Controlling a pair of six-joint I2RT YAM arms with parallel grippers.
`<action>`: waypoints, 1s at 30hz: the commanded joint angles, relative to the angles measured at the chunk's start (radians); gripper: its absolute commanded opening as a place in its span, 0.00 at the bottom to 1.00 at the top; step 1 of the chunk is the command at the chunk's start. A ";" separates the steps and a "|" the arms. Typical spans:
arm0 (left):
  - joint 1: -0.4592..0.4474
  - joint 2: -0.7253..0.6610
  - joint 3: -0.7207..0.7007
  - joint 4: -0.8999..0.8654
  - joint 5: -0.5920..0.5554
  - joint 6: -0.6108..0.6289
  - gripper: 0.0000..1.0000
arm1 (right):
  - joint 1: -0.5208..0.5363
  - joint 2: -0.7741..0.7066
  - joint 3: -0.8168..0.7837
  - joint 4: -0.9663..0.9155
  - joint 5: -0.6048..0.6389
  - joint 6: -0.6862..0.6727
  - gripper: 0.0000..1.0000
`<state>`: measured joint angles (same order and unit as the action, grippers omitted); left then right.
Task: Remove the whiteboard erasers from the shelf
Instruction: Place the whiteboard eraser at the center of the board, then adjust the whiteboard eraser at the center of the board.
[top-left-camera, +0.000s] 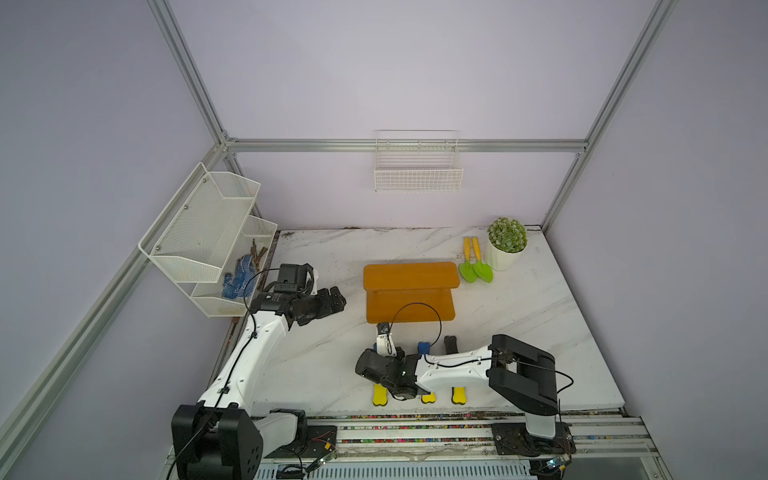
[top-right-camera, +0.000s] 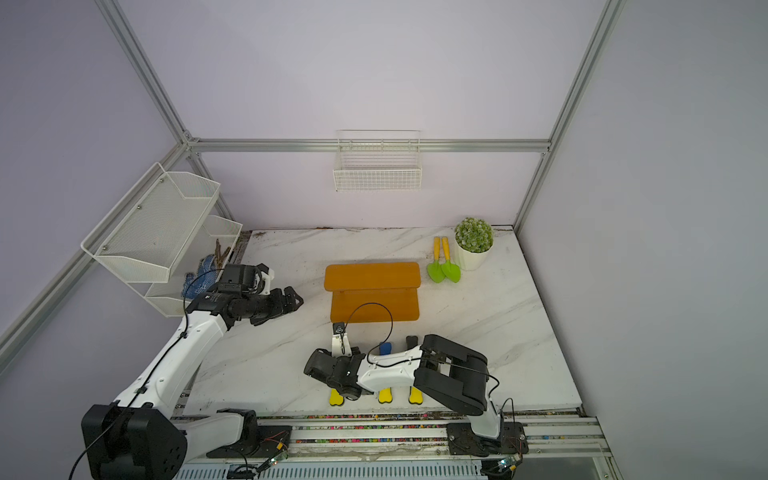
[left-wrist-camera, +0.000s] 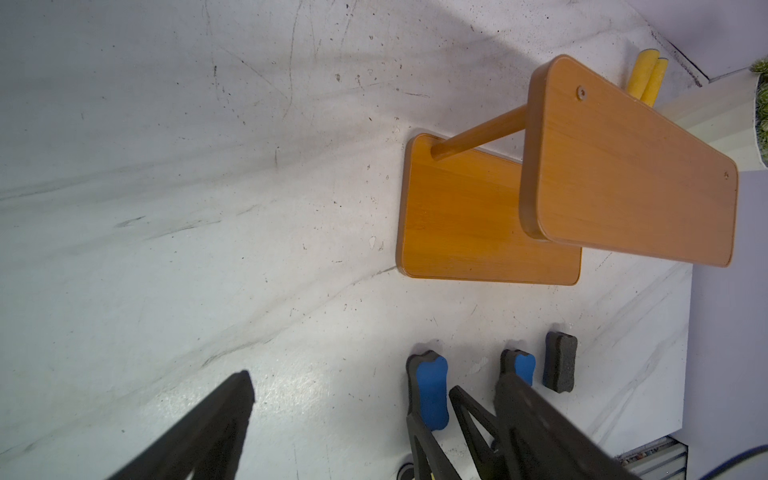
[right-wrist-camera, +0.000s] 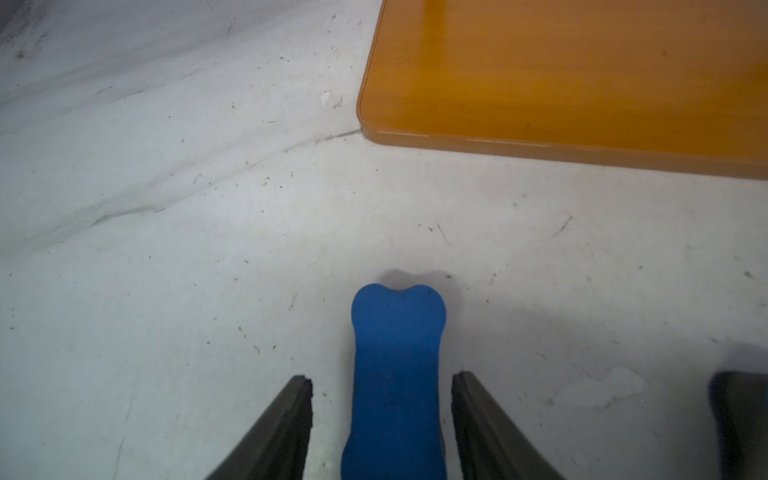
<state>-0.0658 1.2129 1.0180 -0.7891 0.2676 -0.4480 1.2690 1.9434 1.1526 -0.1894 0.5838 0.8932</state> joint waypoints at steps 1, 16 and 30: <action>0.006 -0.008 0.010 0.024 0.019 0.026 0.94 | 0.003 0.000 0.032 -0.046 -0.020 0.009 0.60; 0.008 -0.007 0.007 0.024 0.011 0.026 0.94 | -0.021 -0.061 -0.012 -0.058 -0.125 0.013 0.61; 0.009 -0.001 0.009 0.024 0.004 0.027 0.94 | -0.020 -0.093 -0.036 -0.088 -0.192 0.010 0.70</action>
<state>-0.0654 1.2133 1.0180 -0.7887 0.2665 -0.4412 1.2518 1.8828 1.1221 -0.2600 0.4042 0.9009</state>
